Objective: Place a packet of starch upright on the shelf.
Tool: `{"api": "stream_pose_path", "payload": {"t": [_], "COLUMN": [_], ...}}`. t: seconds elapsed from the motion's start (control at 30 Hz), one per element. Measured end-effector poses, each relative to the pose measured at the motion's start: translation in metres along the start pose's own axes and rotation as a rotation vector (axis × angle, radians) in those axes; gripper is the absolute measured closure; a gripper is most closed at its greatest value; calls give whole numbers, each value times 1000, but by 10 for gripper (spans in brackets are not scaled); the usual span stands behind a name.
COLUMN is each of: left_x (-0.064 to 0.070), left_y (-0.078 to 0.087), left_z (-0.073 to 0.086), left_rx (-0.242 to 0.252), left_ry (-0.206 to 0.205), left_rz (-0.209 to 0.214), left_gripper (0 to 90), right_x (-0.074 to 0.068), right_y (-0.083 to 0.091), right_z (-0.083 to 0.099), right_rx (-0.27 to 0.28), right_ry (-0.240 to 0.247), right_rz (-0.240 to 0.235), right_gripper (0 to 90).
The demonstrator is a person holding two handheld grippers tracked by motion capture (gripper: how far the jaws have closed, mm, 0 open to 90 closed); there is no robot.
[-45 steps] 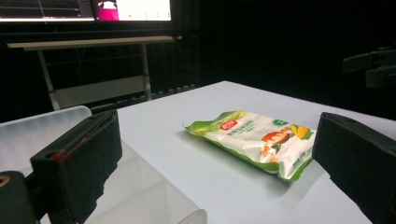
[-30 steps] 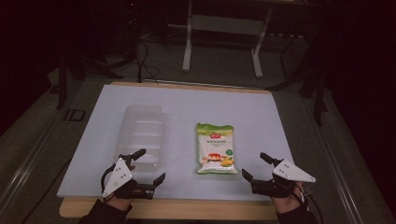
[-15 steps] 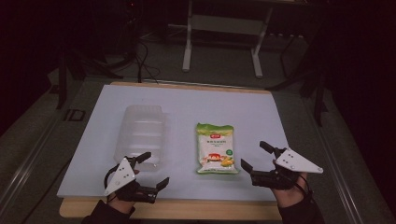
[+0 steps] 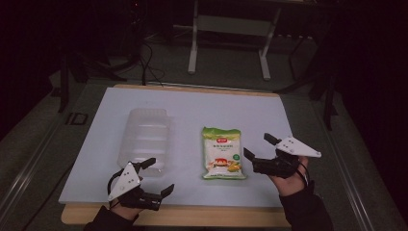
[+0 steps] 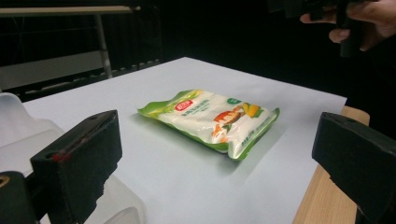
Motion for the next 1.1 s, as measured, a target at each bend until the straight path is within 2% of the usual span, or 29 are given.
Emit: {"api": "stream_pose_path", "payload": {"t": [0.13,0.23,0.43,0.7,0.83,0.93,1.1], "left_x": [0,-1,1,2,2,2,1], "left_y": [0,1,0,-1,-1,-2,-2], "left_z": [0,0,1,1,2,2,2], "left_rx": [0,-3,-9,-13,-17,-20,-22], "left_ry": [-7,-5,-24,-24,-21,-24,-23], "left_rz": [-14,-9,-12,-4,-3,4,3], "left_gripper": [18,18,18,18,18,19,18], "right_x": [4,7,21,37,42,48,53], "right_y": [-15,-23,-43,-65,-72,-81,-93], "right_z": [5,8,13,20,26,33,45], "right_rx": [-35,-50,-77,-125,-142,-166,-199], "right_ry": [-9,-16,-61,-148,-166,-200,-227], "right_rz": [-5,-8,3,18,26,38,48], "right_gripper": [97,97,129,141,152,187,225]}}
Point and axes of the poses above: each handheld gripper's, and its own axes: y roughly backward along the jaws, z roughly out of its underside, x roughly to its right, the point moved 1 cm from there along -y, roughly forward along the jaws, and after that the axes turned 7 degrees about -z, right-handed, at the moved point
